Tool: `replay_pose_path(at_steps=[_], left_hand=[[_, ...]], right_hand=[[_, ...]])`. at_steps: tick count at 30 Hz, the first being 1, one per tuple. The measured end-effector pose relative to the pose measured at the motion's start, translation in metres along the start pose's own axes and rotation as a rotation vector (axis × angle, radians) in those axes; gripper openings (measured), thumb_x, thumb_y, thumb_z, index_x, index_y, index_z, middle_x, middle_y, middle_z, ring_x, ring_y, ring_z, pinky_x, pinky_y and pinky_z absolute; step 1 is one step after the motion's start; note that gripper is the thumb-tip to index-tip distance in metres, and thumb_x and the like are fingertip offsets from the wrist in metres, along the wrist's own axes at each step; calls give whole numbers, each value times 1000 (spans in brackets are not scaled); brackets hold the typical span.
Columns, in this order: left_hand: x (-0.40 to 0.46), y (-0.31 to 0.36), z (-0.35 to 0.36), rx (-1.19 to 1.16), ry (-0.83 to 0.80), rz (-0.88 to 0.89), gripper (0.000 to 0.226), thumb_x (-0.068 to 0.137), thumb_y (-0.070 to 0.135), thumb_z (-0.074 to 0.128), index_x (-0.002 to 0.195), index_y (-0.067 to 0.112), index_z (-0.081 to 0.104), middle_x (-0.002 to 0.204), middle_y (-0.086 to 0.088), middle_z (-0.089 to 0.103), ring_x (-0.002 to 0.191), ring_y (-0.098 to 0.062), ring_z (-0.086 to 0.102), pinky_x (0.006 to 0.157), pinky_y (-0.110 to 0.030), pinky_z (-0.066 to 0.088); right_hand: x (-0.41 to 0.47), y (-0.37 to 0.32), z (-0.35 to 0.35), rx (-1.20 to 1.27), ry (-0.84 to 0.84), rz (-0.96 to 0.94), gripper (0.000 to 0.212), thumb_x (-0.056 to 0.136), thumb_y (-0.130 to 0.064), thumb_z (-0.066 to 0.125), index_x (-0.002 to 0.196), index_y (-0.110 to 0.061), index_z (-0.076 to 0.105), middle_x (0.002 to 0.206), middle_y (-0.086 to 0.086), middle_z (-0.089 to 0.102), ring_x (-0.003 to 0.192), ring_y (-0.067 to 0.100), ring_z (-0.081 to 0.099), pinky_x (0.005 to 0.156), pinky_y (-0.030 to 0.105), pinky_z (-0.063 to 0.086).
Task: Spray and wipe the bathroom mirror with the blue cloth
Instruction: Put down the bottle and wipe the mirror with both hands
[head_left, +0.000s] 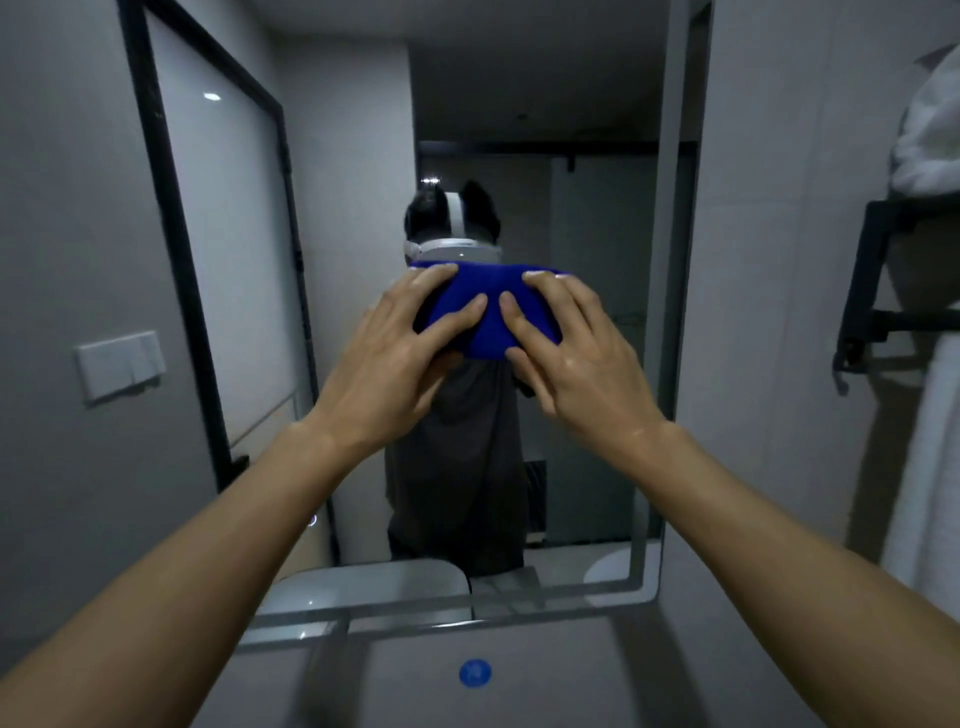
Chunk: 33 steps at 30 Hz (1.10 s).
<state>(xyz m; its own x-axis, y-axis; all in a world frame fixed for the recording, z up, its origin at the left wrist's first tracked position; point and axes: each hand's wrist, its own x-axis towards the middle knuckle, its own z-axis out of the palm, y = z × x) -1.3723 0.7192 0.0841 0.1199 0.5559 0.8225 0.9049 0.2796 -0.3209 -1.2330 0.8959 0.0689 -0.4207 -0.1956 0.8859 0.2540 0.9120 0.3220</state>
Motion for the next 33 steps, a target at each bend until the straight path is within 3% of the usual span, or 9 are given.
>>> replay_pose_path(at_steps=[3,6,9,12,18,26,33], left_hand=[[-29,17,13,-54,-37,-76,53,87,22,69,137,19,54,147,-20,39,138,-37,35,105,-54,42],[-52,32,24,-105,-51,-106,54,81,15,76,131,18,57,145,-21,41,137,-37,35,111,-46,37],[-79,44,35,-141,-76,-123,54,76,11,76,128,15,61,143,-20,41,136,-37,34,112,-46,34],[-108,55,46,-178,-153,-137,58,72,15,74,127,18,58,144,-17,37,133,-37,35,107,-50,40],[-156,79,70,-238,-254,-193,60,71,13,79,124,24,52,142,-12,38,129,-32,39,99,-45,49],[-202,99,88,-279,-302,-221,56,72,10,80,120,23,55,140,-11,43,126,-30,43,94,-43,53],[-230,112,103,-200,-291,-189,69,52,15,92,111,23,57,133,-9,45,121,-28,43,90,-40,53]], right_hand=[[-33,-14,9,70,-19,34,46,96,-21,58,140,-11,50,146,18,42,136,34,35,103,47,46],[-59,-30,15,127,-64,106,48,87,-14,70,132,-10,55,144,17,44,135,35,36,102,48,47],[-84,-42,21,162,-123,135,49,83,-13,73,129,-11,56,142,16,45,134,35,37,103,48,46],[-111,-51,25,220,-211,142,52,80,-14,74,127,-15,52,142,15,44,133,34,37,99,47,49],[-163,-71,37,280,-362,170,71,68,-10,84,127,-20,47,143,12,41,134,33,37,95,46,52],[-207,-94,49,299,-394,182,81,52,-11,90,122,-19,49,133,11,43,122,31,41,81,38,58],[-228,-109,55,294,-431,162,85,42,-12,92,116,-23,51,127,9,46,116,29,44,75,34,59]])
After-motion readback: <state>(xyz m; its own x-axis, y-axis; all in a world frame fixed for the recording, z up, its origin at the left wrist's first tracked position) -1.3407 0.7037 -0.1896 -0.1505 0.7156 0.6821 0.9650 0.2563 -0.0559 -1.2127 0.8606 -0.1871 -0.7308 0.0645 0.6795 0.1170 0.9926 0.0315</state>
